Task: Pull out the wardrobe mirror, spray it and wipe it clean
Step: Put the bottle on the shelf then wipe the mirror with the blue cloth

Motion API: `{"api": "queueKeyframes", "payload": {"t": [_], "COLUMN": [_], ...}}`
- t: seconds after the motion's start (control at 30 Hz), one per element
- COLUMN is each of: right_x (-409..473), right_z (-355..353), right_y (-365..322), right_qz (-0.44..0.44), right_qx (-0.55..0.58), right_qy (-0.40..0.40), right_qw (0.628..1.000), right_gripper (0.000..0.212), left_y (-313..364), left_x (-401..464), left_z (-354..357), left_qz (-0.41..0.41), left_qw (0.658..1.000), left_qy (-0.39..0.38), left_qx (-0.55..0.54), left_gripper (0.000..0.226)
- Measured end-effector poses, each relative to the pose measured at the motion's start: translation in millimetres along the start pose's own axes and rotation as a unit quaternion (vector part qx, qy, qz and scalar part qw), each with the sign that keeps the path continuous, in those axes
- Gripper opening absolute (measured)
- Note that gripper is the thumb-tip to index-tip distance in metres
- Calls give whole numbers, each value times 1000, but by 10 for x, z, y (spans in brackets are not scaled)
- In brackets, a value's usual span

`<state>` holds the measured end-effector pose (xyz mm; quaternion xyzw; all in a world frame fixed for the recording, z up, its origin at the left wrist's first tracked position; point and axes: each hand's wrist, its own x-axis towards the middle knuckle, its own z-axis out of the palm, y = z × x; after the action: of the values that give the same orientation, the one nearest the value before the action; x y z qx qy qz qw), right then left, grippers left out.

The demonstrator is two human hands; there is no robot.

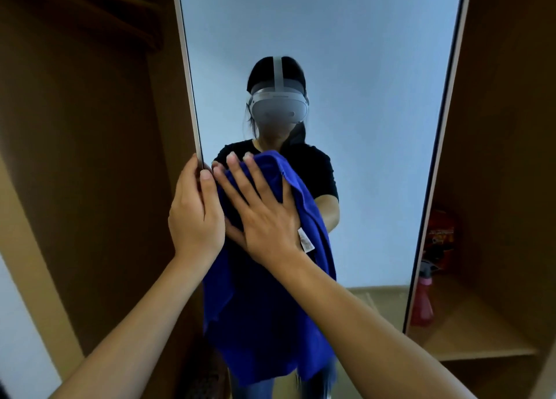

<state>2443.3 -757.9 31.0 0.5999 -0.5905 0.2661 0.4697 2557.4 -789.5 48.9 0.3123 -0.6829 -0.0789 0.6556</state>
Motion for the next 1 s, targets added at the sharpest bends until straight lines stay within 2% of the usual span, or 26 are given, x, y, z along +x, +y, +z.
{"api": "queueKeyframes", "payload": {"t": [0.13, 0.43, 0.7, 0.87, 1.0], "right_x": [-266, -377, -230, -477, -680], "right_z": [82, -151, -198, -145, -139], "right_y": [121, 921, 906, 966, 1187], "right_qz": [-2, 107, 107, 63, 75], "right_qx": [-18, -37, -14, -23, -38], "right_qy": [3, 54, 52, 35, 28], "right_qw": [1000, 992, 993, 997, 996], "right_gripper": [70, 64, 65, 67, 68], "left_y": [18, 185, 262, 291, 291], "left_x": [-63, -227, -222, -219, -227], "left_z": [38, 221, 310, 342, 339], "left_qz": [2, -26, -52, -54, -49], "left_qw": [1000, 998, 994, 993, 993], "left_qy": [15, 46, 69, 75, 71], "left_qx": [22, 42, 69, 80, 84], "left_gripper": [53, 58, 61, 64, 65]}}
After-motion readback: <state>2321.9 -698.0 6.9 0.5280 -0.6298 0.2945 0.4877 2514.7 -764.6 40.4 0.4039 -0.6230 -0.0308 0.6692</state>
